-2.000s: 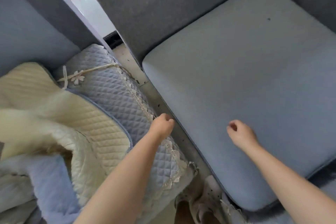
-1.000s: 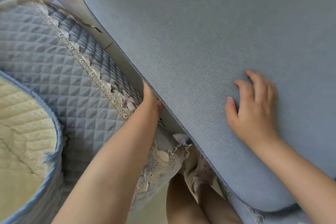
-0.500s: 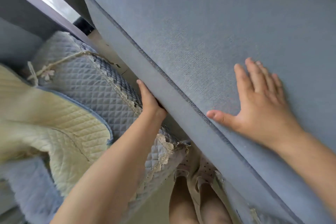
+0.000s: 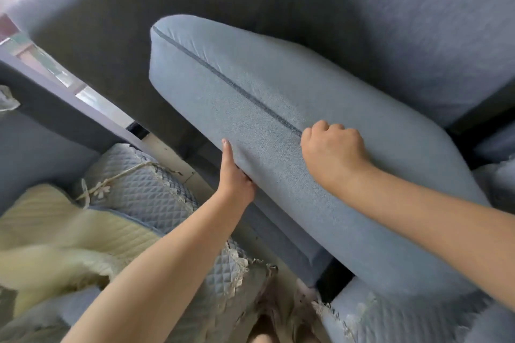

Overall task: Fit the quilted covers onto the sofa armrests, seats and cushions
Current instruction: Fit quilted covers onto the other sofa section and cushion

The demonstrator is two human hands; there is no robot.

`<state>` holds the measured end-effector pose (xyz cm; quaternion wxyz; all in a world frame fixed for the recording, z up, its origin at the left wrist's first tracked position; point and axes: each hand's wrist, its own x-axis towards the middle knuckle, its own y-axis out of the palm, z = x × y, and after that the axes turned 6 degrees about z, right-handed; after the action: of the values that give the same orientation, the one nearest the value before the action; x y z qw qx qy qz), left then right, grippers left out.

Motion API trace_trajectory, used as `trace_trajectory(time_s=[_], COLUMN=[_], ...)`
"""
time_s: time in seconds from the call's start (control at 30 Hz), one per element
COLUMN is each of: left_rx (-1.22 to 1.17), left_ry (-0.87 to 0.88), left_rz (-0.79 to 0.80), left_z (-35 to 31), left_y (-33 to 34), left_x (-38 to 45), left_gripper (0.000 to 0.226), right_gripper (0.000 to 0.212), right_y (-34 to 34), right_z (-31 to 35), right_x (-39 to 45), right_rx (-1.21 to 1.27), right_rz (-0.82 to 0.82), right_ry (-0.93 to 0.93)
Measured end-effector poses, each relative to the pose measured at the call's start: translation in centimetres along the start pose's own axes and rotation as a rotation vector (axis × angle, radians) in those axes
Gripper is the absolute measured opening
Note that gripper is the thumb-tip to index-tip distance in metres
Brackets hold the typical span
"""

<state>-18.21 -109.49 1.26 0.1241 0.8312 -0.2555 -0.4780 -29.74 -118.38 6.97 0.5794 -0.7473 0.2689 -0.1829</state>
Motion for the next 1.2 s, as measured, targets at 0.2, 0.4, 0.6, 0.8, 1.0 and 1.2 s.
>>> trace_trajectory(time_s=[0.2, 0.4, 0.6, 0.8, 1.0, 1.2], left_rx=[0.218, 0.264, 0.206, 0.273, 0.475, 0.713], left_ry=[0.001, 0.044, 0.128, 0.25, 0.33, 0.213], left_rz=[0.054, 0.077, -0.008, -0.107, 0.02, 0.303], left_z=[-0.9, -3.2, -7.0, -11.1, -8.2, -5.5], left_y=[2.1, 5.1, 6.0, 9.6, 13.8, 19.0], left_x=[-1.4, -2.7, -4.2, -7.8, -9.6, -10.7], left_gripper=[0.039, 0.042, 0.036, 0.014, 0.017, 0.027], right_gripper=[0.036, 0.025, 0.041, 0.046, 0.044, 0.037], right_y=[-1.9, -6.4, -11.1, -14.2, -13.4, -12.4], right_z=[-6.0, -9.7, -9.4, -10.5, -13.9, -15.9], right_x=[1.0, 3.4, 4.9, 3.9, 1.7, 1.4], right_rx=[0.163, 0.112, 0.263, 0.612, 0.674, 0.253], right_rz=[-0.15, -0.073, 0.175, 0.1, 0.14, 0.165], right_ry=[-0.274, -0.429, -0.265, -0.229, 0.119, 0.594])
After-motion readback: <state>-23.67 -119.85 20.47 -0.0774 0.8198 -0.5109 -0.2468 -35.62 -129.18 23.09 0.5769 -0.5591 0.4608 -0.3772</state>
